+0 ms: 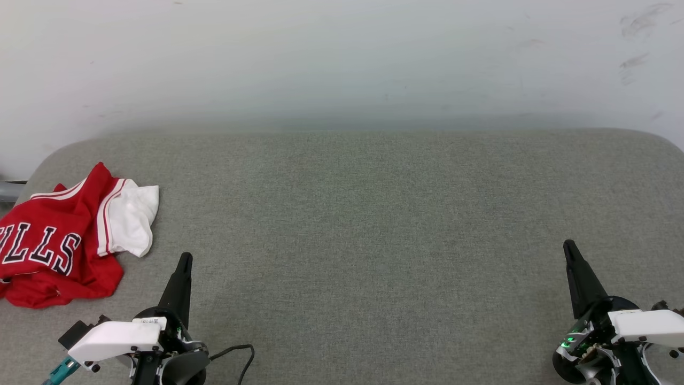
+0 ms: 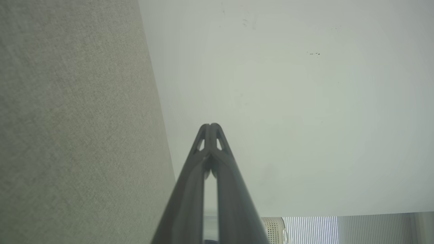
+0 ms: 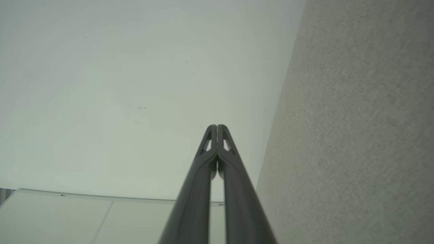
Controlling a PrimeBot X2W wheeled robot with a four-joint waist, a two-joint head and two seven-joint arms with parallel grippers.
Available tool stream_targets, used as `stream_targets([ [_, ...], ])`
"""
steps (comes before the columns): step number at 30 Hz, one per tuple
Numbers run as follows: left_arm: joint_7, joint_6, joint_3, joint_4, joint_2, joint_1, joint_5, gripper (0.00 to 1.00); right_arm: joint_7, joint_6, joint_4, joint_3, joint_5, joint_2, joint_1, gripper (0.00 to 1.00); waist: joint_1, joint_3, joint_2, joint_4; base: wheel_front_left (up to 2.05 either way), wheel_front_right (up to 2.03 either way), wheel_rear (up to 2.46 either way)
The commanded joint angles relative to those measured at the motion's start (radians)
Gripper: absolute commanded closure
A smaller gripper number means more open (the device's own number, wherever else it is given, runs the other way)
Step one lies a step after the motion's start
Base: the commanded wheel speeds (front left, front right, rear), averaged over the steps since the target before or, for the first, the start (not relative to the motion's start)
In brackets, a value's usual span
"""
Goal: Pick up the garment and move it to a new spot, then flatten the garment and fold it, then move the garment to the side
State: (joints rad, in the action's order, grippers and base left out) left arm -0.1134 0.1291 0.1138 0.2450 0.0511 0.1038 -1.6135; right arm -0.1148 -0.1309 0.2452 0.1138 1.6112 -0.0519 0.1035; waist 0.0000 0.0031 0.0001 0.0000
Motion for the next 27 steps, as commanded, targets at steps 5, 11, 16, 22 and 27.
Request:
stream_targets([
  [5, -0.004, 0.003, 0.002, 0.001, -0.001, 0.01, 0.002, 1.0, -0.001, 0.0, 0.001, 0.0, 0.004, 0.003, 0.01, 1.0, 0.0, 0.0, -0.0001, 0.0, 0.0, 0.0, 0.0],
  [11, -0.004, 0.003, 0.002, 0.001, -0.001, 0.01, 0.002, 1.0, -0.001, 0.0, 0.0, 0.0, 0.004, 0.003, 0.01, 1.0, 0.0, 0.0, -0.0001, 0.0, 0.0, 0.0, 0.0],
  [16, -0.004, 0.003, 0.002, 0.001, -0.001, 0.01, 0.002, 1.0, -0.001, 0.0, 0.0, 0.0, 0.004, 0.003, 0.01, 1.0, 0.0, 0.0, -0.0001, 0.0, 0.0, 0.0, 0.0],
  [22, -0.004, 0.003, 0.002, 0.001, -0.001, 0.01, 0.002, 1.0, -0.001, 0.0, 0.0, 0.0, 0.004, 0.003, 0.01, 1.0, 0.0, 0.0, -0.0001, 0.0, 0.0, 0.0, 0.0],
  [27, -0.004, 0.003, 0.002, 0.001, -0.001, 0.01, 0.002, 1.0, -0.001, 0.0, 0.0, 0.0, 0.004, 0.003, 0.01, 1.0, 0.0, 0.0, -0.0001, 0.0, 0.0, 0.0, 0.0],
])
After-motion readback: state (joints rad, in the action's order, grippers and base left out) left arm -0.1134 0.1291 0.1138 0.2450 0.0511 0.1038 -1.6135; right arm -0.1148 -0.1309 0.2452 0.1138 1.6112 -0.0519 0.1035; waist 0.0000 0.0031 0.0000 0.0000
